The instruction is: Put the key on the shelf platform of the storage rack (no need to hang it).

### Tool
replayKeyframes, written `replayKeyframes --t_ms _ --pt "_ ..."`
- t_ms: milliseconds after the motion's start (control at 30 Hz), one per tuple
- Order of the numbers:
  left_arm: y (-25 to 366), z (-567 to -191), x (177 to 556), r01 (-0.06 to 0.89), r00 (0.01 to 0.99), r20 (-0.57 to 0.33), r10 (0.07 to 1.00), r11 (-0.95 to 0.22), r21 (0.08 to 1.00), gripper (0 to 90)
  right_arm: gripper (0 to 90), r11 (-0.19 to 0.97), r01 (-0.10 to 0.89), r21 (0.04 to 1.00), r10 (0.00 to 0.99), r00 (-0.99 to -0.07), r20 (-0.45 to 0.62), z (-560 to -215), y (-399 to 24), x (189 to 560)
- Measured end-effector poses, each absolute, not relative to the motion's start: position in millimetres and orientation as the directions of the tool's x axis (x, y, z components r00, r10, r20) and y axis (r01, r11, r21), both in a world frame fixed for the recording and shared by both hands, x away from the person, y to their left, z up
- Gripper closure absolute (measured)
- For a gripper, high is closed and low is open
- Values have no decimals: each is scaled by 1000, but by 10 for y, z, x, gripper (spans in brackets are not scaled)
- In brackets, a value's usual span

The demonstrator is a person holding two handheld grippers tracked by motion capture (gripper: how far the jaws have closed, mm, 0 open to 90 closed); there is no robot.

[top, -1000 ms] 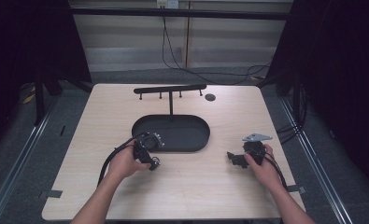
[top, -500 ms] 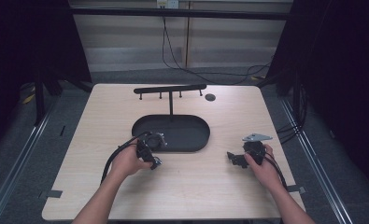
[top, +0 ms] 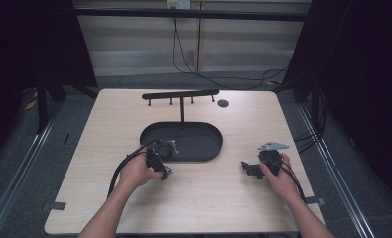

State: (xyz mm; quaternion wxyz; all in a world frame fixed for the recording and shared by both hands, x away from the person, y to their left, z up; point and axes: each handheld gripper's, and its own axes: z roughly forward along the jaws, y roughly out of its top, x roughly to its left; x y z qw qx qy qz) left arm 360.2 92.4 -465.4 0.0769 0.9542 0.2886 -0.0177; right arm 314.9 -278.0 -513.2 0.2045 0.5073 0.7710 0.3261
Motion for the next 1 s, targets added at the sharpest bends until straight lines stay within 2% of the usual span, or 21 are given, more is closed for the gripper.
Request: replayKeyframes --t_ms 1000 --pt "1060 -4362 3636 621 783 -154 602 -773 134 675 109 272 649 710 916 -401 16 -5132 -2779 3149"
